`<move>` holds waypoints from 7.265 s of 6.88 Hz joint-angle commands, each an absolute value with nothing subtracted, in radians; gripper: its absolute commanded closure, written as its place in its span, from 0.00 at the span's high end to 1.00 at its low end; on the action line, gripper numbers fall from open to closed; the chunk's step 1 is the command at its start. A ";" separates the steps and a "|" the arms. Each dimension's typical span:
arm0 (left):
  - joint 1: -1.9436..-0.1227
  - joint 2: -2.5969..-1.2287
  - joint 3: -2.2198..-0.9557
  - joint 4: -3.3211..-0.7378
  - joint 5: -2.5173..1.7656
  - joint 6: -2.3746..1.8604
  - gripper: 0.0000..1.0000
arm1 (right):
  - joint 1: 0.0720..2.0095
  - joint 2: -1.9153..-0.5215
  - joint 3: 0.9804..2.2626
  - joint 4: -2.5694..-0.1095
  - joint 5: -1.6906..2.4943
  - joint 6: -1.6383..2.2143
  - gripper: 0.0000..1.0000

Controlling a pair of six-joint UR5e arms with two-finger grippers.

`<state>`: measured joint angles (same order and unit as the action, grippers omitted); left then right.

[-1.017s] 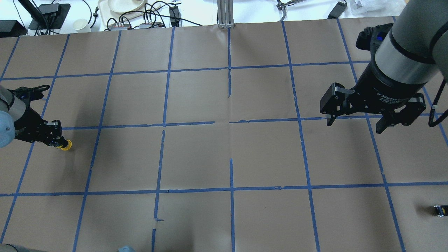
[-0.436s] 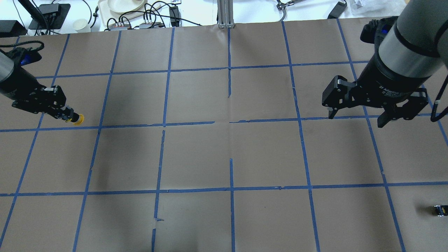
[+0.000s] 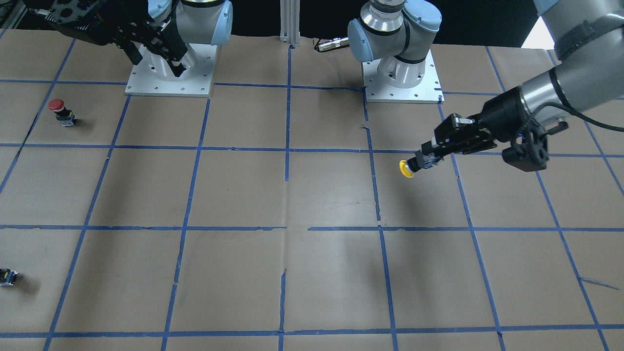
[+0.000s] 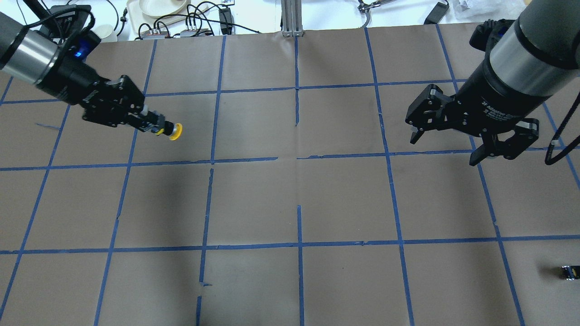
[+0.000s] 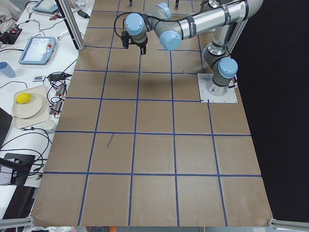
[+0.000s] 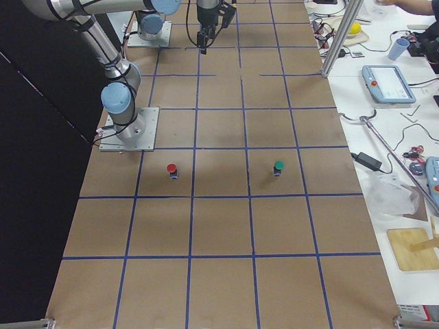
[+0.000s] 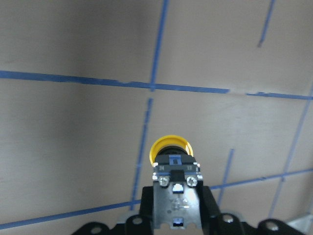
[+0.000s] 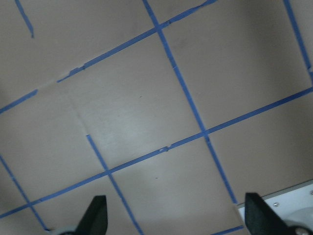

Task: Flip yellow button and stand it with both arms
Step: 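Carry the yellow button toward the right gripper while the right gripper rotates upward, then grasp the yellow button's cap with the right gripper beside the left gripper, then open the left gripper and pull it back while the right gripper lowers the button, then set the yellow button upright on the table with the right gripper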

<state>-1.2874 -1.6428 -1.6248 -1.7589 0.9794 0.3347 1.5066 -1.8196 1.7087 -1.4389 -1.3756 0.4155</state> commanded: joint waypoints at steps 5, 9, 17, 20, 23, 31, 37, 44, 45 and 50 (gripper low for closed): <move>-1.515 -1.542 -1.641 -1.782 0.259 0.242 0.02 | 1.344 -1.828 1.707 -1.443 -0.686 0.955 1.00; -1.539 -1.536 -1.644 -1.781 0.169 0.201 0.02 | 1.344 -1.836 1.709 -1.639 -0.493 1.186 1.00; -1.540 -1.537 -1.638 -1.770 0.146 0.167 0.02 | 1.416 -1.778 1.729 -1.812 -0.500 1.336 0.99; -1.540 -1.534 -1.638 -1.770 0.144 0.166 0.02 | 1.433 -1.767 1.727 -1.816 -0.492 1.338 0.99; -1.545 -1.532 -1.638 -1.770 0.144 0.166 0.02 | 1.433 -1.767 1.727 -1.816 -0.465 1.339 0.90; -1.546 -1.528 -1.631 -1.769 0.155 0.143 1.00 | 1.433 -1.769 1.729 -1.819 -0.465 1.322 0.27; -1.543 -1.537 -1.620 -1.654 0.628 -0.013 1.00 | 1.300 -1.772 1.732 -1.803 -0.684 0.999 0.25; -1.563 -1.589 -1.493 -1.583 1.512 -0.024 1.00 | 1.085 -1.787 1.965 -1.771 -1.301 -0.325 0.18; -1.566 -1.588 -1.493 -1.595 1.566 -0.047 1.00 | 1.016 -1.805 2.032 -1.839 -1.299 -0.482 0.17; -1.566 -1.594 -1.490 -1.585 1.628 -0.052 1.00 | 0.729 -1.763 2.197 -2.075 -1.173 -1.149 0.16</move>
